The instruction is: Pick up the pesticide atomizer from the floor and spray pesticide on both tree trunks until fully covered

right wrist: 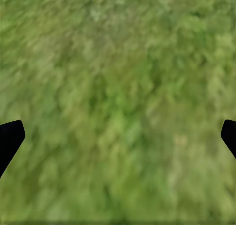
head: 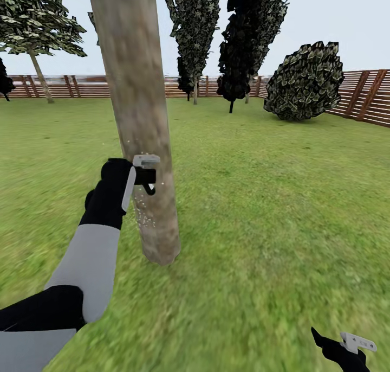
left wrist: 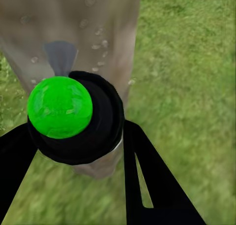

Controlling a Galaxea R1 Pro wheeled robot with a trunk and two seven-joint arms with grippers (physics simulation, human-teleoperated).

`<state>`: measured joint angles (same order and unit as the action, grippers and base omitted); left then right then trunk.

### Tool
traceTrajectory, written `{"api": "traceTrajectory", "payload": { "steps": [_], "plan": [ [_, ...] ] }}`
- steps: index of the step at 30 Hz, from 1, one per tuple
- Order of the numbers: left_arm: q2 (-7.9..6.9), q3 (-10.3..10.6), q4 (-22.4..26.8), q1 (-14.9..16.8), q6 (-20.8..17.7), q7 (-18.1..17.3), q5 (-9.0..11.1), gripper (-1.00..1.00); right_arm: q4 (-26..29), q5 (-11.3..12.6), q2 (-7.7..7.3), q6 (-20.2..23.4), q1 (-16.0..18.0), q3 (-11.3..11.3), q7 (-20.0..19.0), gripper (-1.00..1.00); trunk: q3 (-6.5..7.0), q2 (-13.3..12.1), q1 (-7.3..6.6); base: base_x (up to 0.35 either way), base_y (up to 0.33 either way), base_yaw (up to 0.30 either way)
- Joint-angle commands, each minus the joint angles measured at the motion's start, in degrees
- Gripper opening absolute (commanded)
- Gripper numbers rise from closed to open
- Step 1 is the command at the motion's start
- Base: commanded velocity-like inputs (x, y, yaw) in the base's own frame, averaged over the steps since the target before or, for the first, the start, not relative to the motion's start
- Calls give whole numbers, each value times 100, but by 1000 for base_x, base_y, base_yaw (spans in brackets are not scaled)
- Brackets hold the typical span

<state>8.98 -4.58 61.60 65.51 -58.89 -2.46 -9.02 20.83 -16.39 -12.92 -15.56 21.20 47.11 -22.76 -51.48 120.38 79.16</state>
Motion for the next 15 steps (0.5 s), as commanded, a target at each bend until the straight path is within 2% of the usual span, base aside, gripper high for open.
{"api": "traceTrajectory", "payload": {
  "steps": [1,5,12,15],
  "plan": [
    [-14,7,1,-20,0,1,6,-100,0,-1,0,0,-1,0,0,100,0,0,0,0,0,0],
    [-33,94,-2,-131,5,8,-8,-100,0,-4,0,0,-1,0,0,100,0,0,0,0,0,0],
    [-31,373,-8,-834,16,26,-17,-100,-57,2,0,0,0,0,0,100,0,0,0,0,0,0],
    [-28,385,-8,-994,17,20,-11,-100,-68,4,0,0,-1,0,0,100,0,0,0,0,0,0]
  ]
}}
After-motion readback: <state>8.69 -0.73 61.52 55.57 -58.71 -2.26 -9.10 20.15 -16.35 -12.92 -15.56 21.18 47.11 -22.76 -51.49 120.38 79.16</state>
